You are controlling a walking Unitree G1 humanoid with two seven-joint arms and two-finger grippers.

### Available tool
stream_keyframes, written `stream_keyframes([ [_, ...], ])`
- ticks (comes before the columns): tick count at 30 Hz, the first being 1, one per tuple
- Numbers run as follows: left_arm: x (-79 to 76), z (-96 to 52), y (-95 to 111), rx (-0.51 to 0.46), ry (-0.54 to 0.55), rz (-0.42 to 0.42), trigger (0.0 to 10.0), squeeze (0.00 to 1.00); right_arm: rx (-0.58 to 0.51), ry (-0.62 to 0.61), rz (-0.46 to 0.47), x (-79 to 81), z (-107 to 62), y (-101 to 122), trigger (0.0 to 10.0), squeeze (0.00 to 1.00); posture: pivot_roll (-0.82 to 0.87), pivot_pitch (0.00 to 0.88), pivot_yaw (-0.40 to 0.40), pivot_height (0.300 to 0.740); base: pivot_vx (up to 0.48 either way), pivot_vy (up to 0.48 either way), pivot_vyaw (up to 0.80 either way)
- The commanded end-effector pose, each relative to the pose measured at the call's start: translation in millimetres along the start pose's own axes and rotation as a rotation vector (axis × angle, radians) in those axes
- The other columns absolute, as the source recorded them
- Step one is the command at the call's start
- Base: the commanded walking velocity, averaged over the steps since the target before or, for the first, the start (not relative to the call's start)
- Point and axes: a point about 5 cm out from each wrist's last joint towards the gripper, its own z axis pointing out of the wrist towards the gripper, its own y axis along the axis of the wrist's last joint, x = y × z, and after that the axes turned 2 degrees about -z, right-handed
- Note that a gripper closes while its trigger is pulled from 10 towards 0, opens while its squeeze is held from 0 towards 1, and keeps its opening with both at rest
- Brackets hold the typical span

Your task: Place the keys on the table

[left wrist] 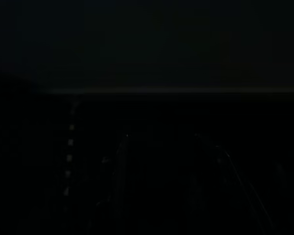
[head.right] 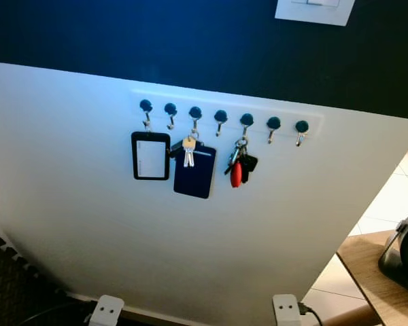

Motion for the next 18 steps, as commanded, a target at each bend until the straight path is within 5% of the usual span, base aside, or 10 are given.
stream_keyframes([
  [1,3.9,-0.1,-1,0.013,0.009,0.000,10.0,0.00,0.029,-0.029,-0.015,-5.0,-1.4,-5,10.0,0.00,0.09,0.042,-0.067,0.740,0.000,0.000,0.00],
  [3,3.2,0.6,1,0.004,0.005,-0.007,10.0,0.00,0.019,-0.013,0.005,-5.5,-1.8,-5,10.0,0.00,0.09,0.042,-0.066,0.740,0.000,0.000,0.00],
  [4,2.9,0.7,1,0.003,0.007,-0.008,10.0,0.00,0.013,-0.008,0.006,-5.3,-1.8,-5,10.0,1.00,0.08,0.042,-0.064,0.740,0.000,0.000,0.00],
  [8,1.5,0.5,0,0.003,0.005,-0.002,10.0,0.00,0.016,-0.027,-0.010,-6.6,-1.4,-4,10.0,1.00,0.08,0.044,-0.061,0.740,0.000,0.000,0.00],
  [10,-2.7,0.0,1,-0.011,-0.035,-0.031,10.0,0.00,0.023,-0.040,-0.026,-8.3,-1.3,-4,10.0,0.15,0.08,0.044,-0.062,0.740,0.000,0.000,0.00],
  [11,-5.2,-0.2,2,-0.022,-0.061,-0.049,0.0,0.60,0.019,-0.033,-0.015,-8.3,-1.4,-3,10.0,0.00,0.08,0.043,-0.064,0.740,0.000,0.000,0.00],
  [12,-7.4,0.2,3,-0.027,-0.077,-0.030,0.0,0.61,0.000,0.000,0.017,-6.4,-1.3,-2,10.0,1.00,0.08,0.046,-0.066,0.740,0.000,0.000,0.00],
  [15,-3.8,1.4,2,-0.001,-0.016,0.029,0.8,0.00,0.017,-0.022,-0.033,-7.0,-1.0,-3,10.0,1.00,0.08,0.047,-0.066,0.740,0.000,0.000,0.00],
  [16,-3.4,1.3,1,-0.002,-0.014,0.005,10.0,0.00,0.029,-0.033,-0.039,-7.9,-1.0,-3,10.0,0.00,0.08,0.047,-0.067,0.740,0.000,0.000,0.00],
  [18,-4.7,1.3,2,-0.010,-0.037,-0.039,0.0,0.00,0.012,0.020,0.012,-4.2,-1.0,-2,6.9,0.00,0.07,0.047,-0.067,0.740,0.000,0.000,0.00],
])
